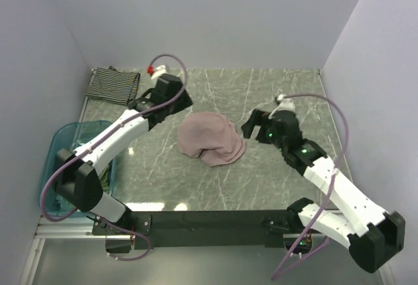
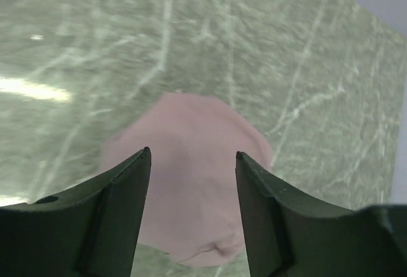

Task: Fold and stack the tank tops
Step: Move the tank top to the center of the board, then flatten the tank top out

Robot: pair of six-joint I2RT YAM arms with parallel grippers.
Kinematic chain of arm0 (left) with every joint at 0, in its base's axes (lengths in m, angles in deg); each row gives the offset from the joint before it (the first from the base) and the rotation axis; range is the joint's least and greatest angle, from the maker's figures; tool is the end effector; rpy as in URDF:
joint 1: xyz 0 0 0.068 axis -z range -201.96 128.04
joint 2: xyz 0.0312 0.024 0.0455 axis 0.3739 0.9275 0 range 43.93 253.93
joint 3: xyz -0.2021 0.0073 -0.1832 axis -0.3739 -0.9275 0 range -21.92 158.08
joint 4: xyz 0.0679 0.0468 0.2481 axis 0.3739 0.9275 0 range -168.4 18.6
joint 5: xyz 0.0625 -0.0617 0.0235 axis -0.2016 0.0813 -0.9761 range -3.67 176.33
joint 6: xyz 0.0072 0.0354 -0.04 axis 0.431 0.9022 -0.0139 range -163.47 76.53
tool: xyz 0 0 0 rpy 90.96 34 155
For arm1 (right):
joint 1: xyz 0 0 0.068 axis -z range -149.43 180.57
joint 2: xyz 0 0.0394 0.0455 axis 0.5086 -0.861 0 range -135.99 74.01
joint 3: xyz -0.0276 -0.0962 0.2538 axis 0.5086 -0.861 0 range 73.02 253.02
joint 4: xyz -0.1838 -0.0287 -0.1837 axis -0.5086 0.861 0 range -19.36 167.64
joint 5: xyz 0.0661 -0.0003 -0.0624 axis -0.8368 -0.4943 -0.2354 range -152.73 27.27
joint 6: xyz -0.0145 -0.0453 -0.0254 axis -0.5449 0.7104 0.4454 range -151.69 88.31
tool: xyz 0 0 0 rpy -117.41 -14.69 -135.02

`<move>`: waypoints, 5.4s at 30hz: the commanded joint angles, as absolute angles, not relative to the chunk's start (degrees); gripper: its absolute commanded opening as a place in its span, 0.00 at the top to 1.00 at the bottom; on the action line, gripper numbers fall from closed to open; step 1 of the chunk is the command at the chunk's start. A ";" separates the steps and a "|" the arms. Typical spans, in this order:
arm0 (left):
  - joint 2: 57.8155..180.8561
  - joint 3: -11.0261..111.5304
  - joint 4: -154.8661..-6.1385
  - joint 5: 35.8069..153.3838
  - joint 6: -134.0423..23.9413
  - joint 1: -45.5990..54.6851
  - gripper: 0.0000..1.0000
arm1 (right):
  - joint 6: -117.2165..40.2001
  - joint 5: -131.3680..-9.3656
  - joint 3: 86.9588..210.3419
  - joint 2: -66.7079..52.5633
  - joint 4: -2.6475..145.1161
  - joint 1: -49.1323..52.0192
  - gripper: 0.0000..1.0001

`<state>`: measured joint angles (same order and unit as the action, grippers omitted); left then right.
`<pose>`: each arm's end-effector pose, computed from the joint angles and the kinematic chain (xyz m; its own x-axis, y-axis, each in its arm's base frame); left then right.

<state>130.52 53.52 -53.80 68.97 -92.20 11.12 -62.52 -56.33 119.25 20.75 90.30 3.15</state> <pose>0.2940 -0.1787 0.3256 -0.5619 -0.4901 -0.6663 -0.1583 0.8544 -0.4950 0.1885 0.0934 0.3056 -0.5316 0.2979 -0.7929 -0.1128 0.9029 0.4148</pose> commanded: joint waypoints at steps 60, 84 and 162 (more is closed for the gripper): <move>140.52 37.22 -66.98 81.94 -93.65 10.66 0.99 | -58.42 -30.73 135.24 10.45 98.15 -17.08 1.00; 111.09 62.27 -57.39 80.08 -79.70 5.11 0.99 | -47.17 -29.15 153.52 24.16 94.90 -6.52 1.00; 132.34 25.27 -65.84 82.57 -99.55 13.99 0.77 | -74.76 -52.98 107.64 -0.96 80.38 11.50 0.83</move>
